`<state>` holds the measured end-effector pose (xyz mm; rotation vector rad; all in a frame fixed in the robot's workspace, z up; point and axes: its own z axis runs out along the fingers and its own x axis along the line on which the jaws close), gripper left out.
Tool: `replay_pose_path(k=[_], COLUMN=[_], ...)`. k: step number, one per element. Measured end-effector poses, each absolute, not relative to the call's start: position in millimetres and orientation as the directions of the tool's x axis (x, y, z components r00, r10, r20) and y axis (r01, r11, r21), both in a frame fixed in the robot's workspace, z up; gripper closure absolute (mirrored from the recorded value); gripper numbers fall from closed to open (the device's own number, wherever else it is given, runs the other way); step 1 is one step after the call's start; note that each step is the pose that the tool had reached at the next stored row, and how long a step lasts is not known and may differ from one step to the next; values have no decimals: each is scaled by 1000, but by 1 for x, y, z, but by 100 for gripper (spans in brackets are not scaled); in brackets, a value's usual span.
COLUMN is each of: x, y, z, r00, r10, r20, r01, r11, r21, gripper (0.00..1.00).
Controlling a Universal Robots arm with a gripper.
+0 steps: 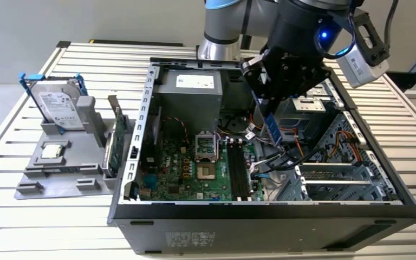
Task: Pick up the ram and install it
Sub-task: 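Insert the ram into the slot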
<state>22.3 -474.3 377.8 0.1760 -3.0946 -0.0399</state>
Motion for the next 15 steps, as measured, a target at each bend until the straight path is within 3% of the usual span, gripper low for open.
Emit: replay_pose_path(k=[15], x=[22], y=[-474], z=[370], r00=[-997], r10=[-67], r20=[40], r01=[-65], r11=[997], r21=[28], gripper=[100])
